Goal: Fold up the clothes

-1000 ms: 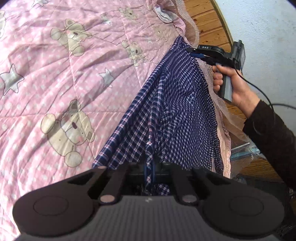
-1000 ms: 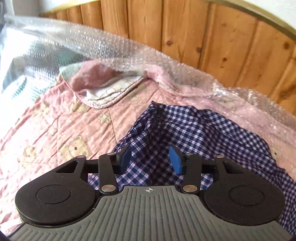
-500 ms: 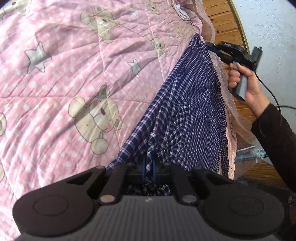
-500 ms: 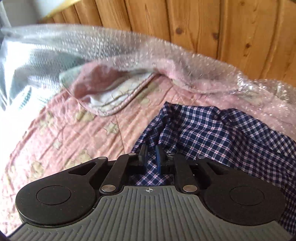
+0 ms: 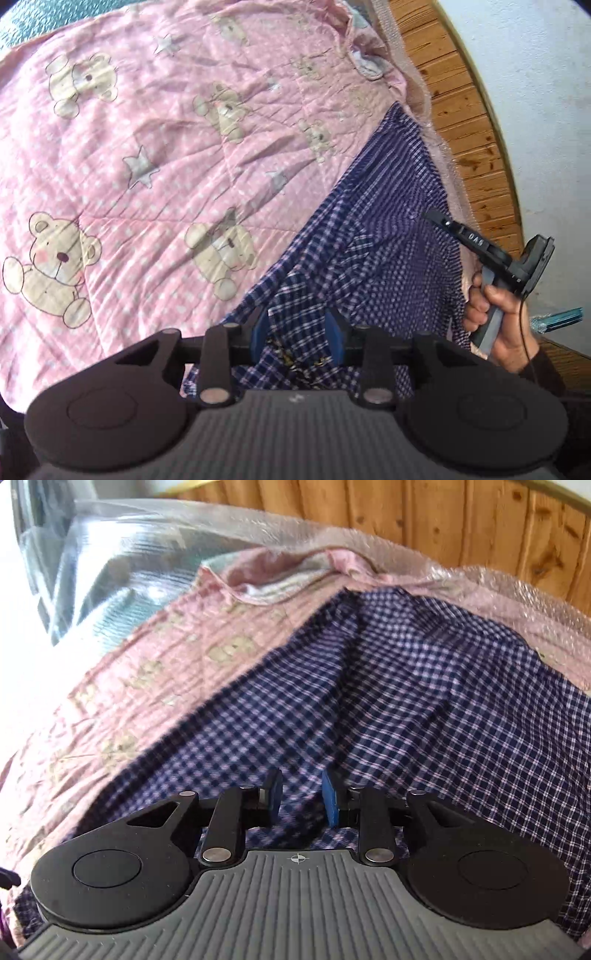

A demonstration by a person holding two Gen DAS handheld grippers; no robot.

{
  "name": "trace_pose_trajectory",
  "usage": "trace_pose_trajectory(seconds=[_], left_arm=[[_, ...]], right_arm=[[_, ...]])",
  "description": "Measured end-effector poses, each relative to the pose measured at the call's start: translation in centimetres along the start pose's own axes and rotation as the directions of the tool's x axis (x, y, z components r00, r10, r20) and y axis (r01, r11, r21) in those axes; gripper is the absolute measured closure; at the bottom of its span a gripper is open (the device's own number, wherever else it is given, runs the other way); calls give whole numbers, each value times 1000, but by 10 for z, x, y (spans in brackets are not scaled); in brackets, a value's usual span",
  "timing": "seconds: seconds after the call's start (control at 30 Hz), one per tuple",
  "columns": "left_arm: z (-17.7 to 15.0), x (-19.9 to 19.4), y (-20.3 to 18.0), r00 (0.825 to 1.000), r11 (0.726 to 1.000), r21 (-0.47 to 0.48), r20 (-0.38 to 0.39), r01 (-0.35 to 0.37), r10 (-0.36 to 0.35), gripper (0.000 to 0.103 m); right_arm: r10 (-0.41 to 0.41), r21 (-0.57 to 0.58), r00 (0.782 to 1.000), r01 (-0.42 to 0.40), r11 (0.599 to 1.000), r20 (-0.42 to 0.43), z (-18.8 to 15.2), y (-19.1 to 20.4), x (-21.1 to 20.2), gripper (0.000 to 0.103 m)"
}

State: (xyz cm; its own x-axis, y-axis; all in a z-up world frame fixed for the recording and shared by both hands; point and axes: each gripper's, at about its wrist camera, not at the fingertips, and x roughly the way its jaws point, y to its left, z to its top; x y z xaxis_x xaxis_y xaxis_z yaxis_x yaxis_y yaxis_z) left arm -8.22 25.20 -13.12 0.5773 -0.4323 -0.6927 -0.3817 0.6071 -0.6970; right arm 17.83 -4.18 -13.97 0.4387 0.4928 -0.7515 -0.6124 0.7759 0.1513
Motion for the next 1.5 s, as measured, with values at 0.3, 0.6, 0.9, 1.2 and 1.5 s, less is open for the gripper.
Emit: trace_pose_trajectory(seconds=[0.3,0.6,0.9,1.2,1.5], left_arm=[[-8,78,-34,989,979,161,-58,-126,137,73],[-12,76,-65,976,941,291,-81,-173,204,60],[-27,73,-147,987,820,568,-160,67,30,52],[-83,120,-239,973,752,640,-231,157,-7,48],[-166,203,-328,958,772,623,-278,128,66,40]], right_arm=[[32,2,998,-32,999,-61,-44,25,24,77],[-49,239,999,53,970,-21,-106,6,-48,56],[-463,895,885,174,411,40,-266,-141,-265,45],[-669,976,743,147,160,-2,-375,-245,-375,42],[-569,989,809,-94,116,143,-427,-314,-342,42]])
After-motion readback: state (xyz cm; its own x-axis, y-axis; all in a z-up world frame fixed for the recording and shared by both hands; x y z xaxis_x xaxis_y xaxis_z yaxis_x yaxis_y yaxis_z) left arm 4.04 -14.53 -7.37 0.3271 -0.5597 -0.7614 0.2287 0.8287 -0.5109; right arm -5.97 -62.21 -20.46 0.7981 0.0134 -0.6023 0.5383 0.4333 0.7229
